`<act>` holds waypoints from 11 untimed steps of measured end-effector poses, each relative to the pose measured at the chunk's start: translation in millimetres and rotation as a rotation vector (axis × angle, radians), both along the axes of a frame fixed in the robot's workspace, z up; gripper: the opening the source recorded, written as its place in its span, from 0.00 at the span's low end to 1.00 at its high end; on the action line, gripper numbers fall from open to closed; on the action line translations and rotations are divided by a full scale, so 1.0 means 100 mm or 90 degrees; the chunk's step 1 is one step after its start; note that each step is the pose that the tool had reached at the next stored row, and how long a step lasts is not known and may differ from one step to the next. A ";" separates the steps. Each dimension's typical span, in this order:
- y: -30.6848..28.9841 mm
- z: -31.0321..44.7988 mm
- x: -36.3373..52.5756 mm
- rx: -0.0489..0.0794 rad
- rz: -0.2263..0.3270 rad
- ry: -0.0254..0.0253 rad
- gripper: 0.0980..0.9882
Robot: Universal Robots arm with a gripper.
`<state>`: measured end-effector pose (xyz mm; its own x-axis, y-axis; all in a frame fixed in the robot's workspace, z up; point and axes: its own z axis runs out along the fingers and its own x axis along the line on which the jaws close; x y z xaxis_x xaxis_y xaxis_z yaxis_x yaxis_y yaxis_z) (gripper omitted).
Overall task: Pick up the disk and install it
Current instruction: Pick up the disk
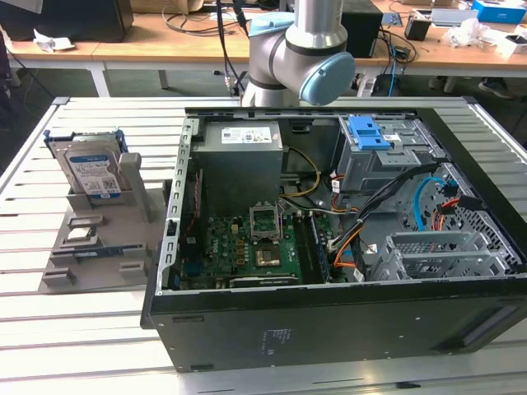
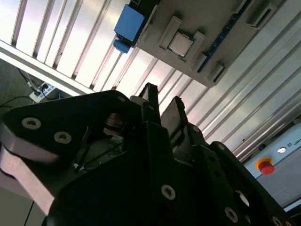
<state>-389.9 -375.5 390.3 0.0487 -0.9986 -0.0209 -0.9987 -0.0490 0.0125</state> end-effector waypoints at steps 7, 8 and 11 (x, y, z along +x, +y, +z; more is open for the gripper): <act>0.009 0.000 0.003 0.000 0.000 0.0000 0.50; 0.026 0.000 0.002 0.000 0.000 0.0000 0.50; 0.099 0.000 0.012 -0.004 0.000 0.0000 0.50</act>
<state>-388.7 -365.6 390.3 0.0492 -0.9987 -0.0149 -0.9987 -0.0494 0.0129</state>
